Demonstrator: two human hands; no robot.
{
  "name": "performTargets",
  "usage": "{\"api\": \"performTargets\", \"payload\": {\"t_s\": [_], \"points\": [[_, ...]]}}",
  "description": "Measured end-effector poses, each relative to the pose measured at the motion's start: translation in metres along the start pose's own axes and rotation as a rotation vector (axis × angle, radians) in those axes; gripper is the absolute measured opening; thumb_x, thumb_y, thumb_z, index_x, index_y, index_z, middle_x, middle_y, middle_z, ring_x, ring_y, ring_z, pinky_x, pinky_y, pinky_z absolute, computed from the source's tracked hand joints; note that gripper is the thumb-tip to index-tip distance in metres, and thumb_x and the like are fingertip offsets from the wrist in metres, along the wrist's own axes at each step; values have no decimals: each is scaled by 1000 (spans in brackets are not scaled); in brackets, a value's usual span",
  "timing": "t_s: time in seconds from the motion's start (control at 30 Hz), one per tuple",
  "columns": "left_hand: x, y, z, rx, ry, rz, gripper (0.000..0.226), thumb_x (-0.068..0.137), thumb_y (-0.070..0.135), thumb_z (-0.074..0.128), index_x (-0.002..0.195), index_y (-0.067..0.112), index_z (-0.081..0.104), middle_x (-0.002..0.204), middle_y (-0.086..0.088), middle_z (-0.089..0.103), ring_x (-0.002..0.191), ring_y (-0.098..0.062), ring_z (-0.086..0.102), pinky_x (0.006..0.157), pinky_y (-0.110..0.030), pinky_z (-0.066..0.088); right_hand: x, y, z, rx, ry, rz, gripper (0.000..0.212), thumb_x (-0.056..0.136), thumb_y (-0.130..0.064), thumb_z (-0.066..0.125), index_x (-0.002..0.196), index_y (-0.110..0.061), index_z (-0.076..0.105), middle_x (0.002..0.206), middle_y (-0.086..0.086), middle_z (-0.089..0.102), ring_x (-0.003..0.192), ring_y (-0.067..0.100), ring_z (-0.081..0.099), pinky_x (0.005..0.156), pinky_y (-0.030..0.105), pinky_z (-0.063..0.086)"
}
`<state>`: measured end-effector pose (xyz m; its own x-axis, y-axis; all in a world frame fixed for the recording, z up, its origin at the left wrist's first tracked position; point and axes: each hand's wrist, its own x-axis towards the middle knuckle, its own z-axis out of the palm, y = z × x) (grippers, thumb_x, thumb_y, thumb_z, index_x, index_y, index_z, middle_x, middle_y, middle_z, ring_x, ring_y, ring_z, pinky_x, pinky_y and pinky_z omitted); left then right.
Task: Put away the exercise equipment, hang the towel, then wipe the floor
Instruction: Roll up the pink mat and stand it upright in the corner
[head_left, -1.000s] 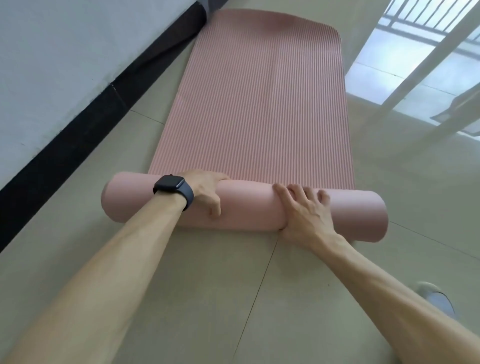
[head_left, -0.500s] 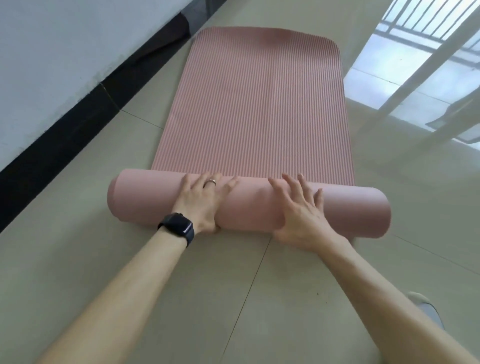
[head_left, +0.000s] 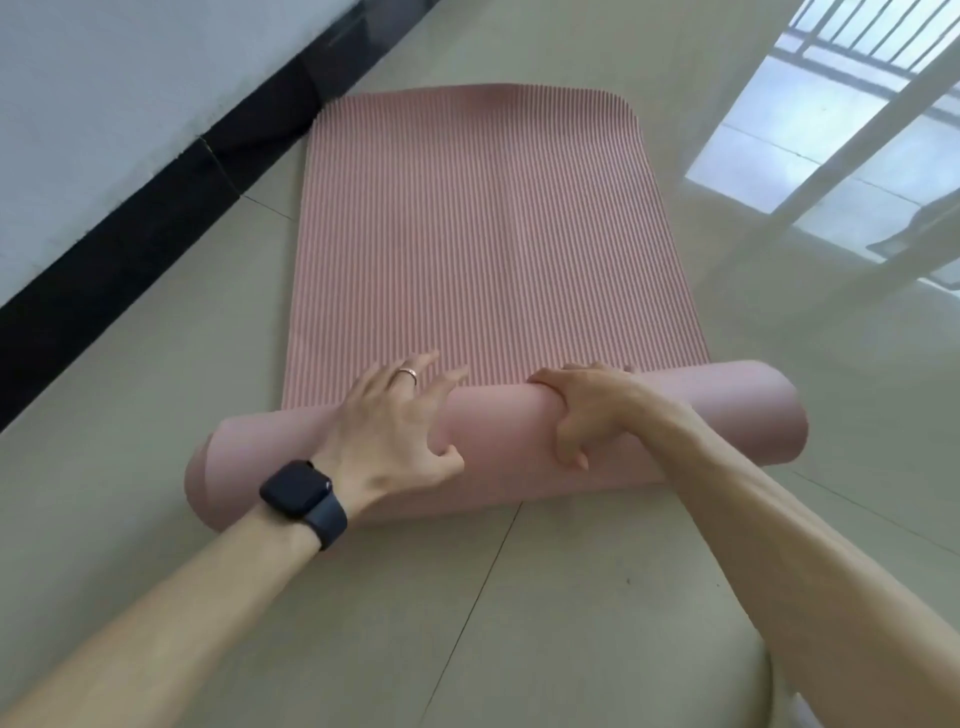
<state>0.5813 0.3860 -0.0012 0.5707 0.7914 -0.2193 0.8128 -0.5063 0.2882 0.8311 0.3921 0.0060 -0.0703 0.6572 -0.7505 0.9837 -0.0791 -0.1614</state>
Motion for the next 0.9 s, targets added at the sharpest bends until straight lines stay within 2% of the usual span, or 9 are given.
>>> {"api": "performTargets", "payload": {"t_s": [0.07,0.13,0.2,0.27,0.4,0.6,0.73,0.8,0.9], "points": [[-24,8,17,178,144,71,84,83,62,50,154,22,29,159,-16,30,147,-33,26,117,-55,23,18,-2,-13,54,-42,24,113,42,-23,75,144,-48,33,143,-2,49,132,31,43,112,66,17],[-31,13,35,340,-68,16,118,76,78,50,157,17,-11,164,-21,-7,151,-40,-5,115,-68,4,20,-4,-15,65,80,23,116,46,-19,72,151,-41,27,156,-2,32,147,29,21,116,69,-3],[-15,8,38,397,-154,-58,133,70,82,55,150,20,-31,163,-18,-17,149,-42,-16,112,-72,-4,7,-13,0,43,370,-24,103,59,-18,66,153,-33,27,159,-3,26,151,23,9,116,69,-7],[18,-7,27,297,-96,-70,133,64,84,60,154,25,-18,166,-10,5,152,-35,-1,114,-69,5,-11,-21,32,53,653,-92,92,67,-17,60,152,-26,29,160,-3,26,153,21,7,119,64,-1],[64,-31,-2,136,-200,-48,135,50,83,70,156,32,4,164,1,15,152,-19,8,118,-61,13,-16,-20,91,-176,668,-126,121,62,-15,65,159,-21,-6,166,7,-13,151,33,-21,114,70,-7],[31,-25,11,241,203,-50,113,72,72,67,156,28,5,164,-13,8,152,-33,7,117,-65,13,33,-20,50,-190,756,-61,119,62,-13,75,157,-27,5,160,4,17,150,33,9,114,70,3],[16,-26,24,439,26,-163,123,84,51,65,147,21,-35,162,-20,-20,148,-42,-19,111,-73,2,24,-24,10,-156,641,-126,99,61,-20,71,147,-32,22,142,-5,38,136,26,31,111,71,14],[20,-20,20,481,28,-173,110,87,25,59,148,20,-32,163,-21,-3,149,-44,-4,111,-73,14,16,-21,-2,-152,555,-143,89,62,-27,69,141,-34,29,131,-6,46,126,25,40,108,70,22],[22,-11,6,396,-72,-79,108,71,51,70,150,27,0,147,-11,39,134,-34,39,101,-58,37,4,-13,-15,-103,246,-138,97,58,-37,80,141,-37,30,126,-8,50,119,23,46,104,62,33]]}}
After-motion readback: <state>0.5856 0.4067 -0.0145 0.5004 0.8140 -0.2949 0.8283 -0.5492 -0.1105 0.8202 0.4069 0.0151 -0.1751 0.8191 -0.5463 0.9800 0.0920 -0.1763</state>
